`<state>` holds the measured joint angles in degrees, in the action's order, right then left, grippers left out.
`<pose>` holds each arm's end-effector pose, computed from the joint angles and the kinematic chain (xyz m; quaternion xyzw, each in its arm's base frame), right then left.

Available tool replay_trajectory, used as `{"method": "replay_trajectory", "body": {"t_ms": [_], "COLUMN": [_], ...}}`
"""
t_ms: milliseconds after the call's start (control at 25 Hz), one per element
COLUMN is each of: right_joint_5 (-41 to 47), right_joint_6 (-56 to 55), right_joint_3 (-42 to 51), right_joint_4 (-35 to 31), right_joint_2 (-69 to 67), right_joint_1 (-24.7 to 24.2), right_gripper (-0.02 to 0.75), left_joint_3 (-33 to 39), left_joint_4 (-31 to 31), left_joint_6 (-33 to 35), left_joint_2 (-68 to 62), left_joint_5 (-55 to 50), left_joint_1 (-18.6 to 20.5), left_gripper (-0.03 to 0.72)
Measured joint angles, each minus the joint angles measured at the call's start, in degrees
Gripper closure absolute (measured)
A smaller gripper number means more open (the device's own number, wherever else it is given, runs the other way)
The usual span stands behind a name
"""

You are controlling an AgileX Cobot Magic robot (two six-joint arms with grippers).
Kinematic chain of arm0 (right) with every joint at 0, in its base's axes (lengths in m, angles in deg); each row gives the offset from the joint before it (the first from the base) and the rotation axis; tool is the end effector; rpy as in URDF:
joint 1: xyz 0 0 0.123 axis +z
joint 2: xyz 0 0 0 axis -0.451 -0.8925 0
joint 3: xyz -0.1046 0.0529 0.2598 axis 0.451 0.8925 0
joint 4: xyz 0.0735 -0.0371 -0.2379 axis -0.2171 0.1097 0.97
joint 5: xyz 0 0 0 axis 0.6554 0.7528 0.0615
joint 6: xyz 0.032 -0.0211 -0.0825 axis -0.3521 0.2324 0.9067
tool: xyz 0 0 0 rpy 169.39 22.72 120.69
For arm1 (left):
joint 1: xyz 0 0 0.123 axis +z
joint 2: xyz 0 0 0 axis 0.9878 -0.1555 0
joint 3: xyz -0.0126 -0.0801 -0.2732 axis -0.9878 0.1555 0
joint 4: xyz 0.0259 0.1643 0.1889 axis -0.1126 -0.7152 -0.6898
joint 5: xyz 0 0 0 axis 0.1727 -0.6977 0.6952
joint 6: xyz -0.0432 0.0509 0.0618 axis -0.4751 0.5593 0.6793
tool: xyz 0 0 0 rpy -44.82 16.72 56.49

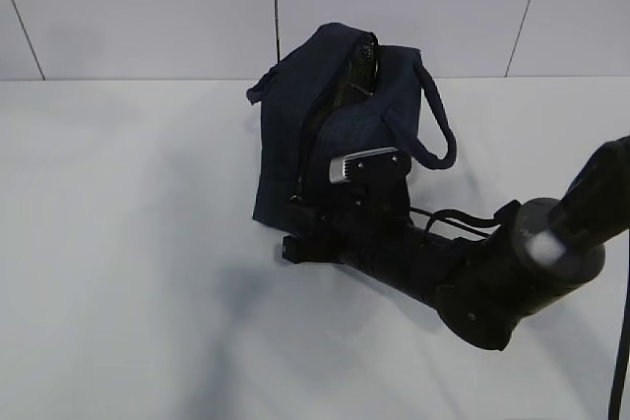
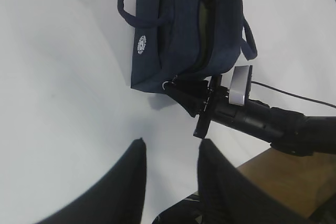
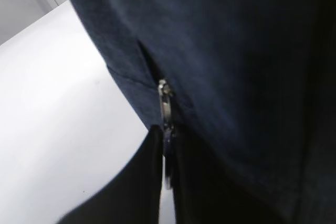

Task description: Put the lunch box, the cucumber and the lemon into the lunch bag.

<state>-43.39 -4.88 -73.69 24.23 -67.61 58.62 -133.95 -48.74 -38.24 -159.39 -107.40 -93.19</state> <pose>0.3243 0.2158 0.0780 -0.1593 0.7804 0.2871 0.5321 0.2486 -0.0910 0.4407 0.1266 0.9193 -0.2391 0.2859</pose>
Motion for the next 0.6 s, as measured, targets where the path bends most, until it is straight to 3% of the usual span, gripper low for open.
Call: {"method": "replay_trajectory", "body": {"t_ms": [120,600], "right_joint_5": [0.0,5.1], "right_joint_6": [-1.7,-3.3], "right_joint_3": [0.0,0.0], "right_joint_4": [-0.2,0.8], "right_joint_2": [0.0,4.8], "right_joint_1": [0.0,0.0], "right_gripper": [0.738,0.738], "left_joint_3": [0.0,0.6], "left_joint_4": [0.0,-2.3], "left_joint_6": [0.0,0.0], "left_joint_2": [0.0,0.0], "left_joint_5": [0.0,0.0], "left_joint_1": [0.0,0.0], "left_gripper": [0.449,0.452]}}
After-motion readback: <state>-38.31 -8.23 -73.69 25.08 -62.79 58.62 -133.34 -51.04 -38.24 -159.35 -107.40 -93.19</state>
